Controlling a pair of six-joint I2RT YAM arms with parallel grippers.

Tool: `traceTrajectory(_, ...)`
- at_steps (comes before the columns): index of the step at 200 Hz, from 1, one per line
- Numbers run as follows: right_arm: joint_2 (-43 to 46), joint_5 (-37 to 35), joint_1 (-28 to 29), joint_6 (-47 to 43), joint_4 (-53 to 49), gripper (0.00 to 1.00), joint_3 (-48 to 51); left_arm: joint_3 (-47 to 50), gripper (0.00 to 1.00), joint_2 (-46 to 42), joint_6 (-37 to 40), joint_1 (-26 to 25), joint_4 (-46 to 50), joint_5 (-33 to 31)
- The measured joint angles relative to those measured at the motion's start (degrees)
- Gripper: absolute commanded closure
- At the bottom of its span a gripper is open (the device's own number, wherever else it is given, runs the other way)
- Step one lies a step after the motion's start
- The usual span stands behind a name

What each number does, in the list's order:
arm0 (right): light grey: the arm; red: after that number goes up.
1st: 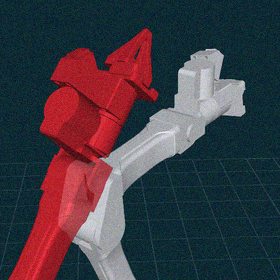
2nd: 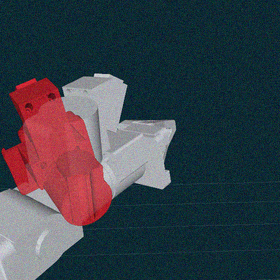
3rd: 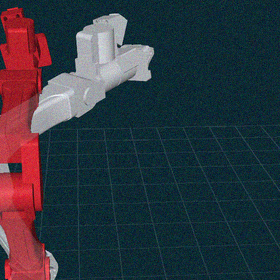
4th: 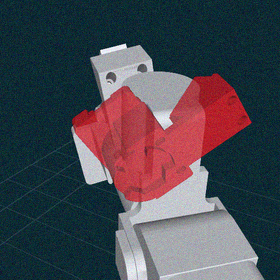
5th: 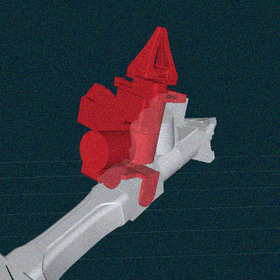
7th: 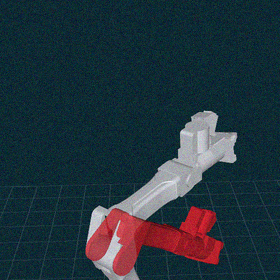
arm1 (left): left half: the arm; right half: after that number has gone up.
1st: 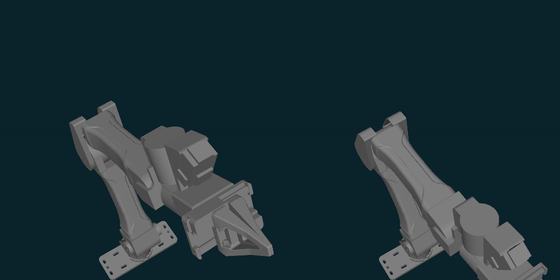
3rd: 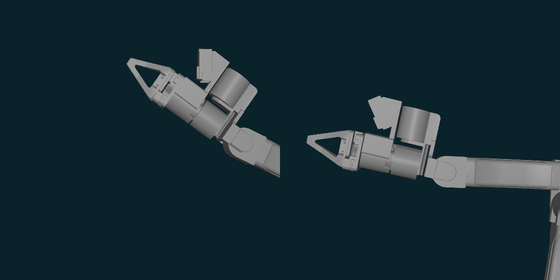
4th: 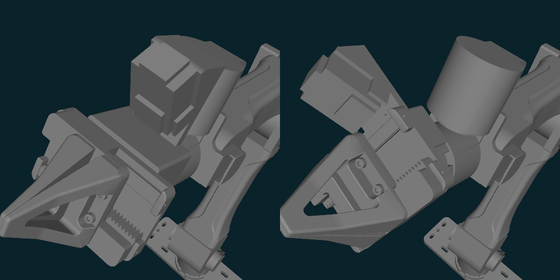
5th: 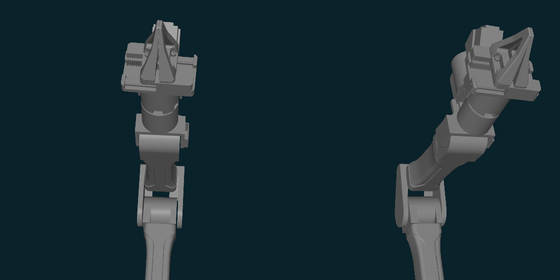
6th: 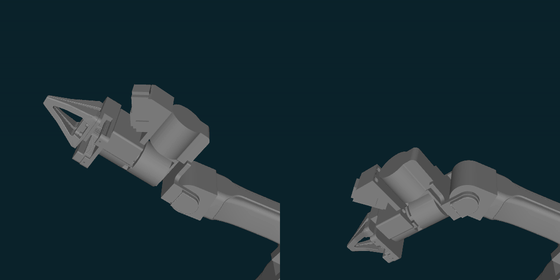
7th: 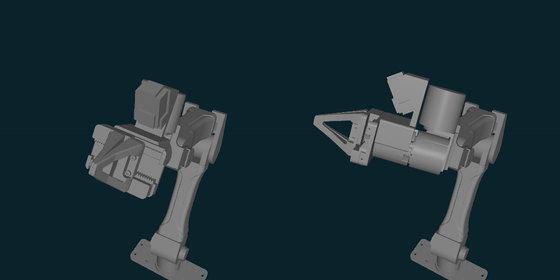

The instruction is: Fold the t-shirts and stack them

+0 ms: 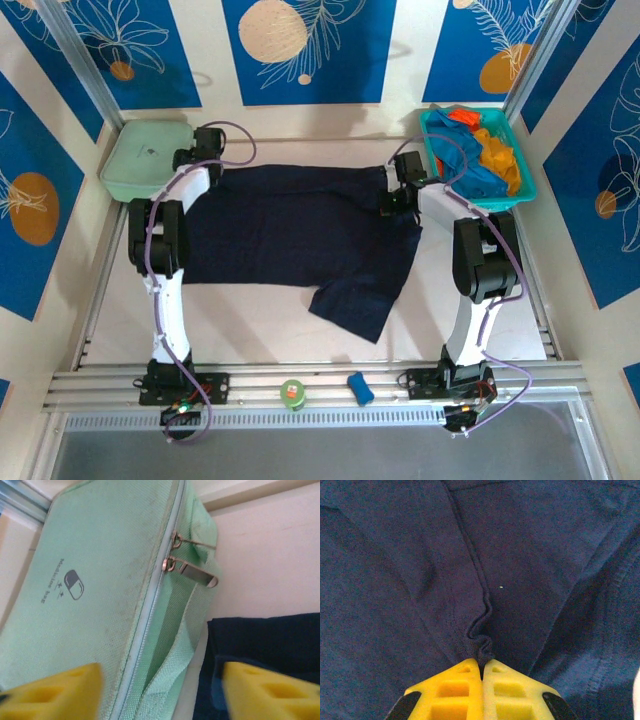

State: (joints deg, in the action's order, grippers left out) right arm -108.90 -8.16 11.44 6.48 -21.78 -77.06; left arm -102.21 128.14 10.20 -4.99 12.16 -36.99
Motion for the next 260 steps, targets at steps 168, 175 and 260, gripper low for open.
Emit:
traceTrajectory(168,-2.4,2.2,2.5,-0.2,-13.3,0.47,-1.2,3.3,0.01,-10.6,-3.9,0.1,4.1,-6.6)
traceTrajectory(175,-2.1,2.3,2.5,-0.4,-14.1,0.44,-1.7,4.2,0.01,-11.9,-4.3,0.1,4.4,-6.6)
traceTrajectory(260,-12.2,13.0,-2.3,-2.3,-19.4,0.47,-31.6,15.2,0.00,-29.7,-15.1,0.0,15.0,-2.8)
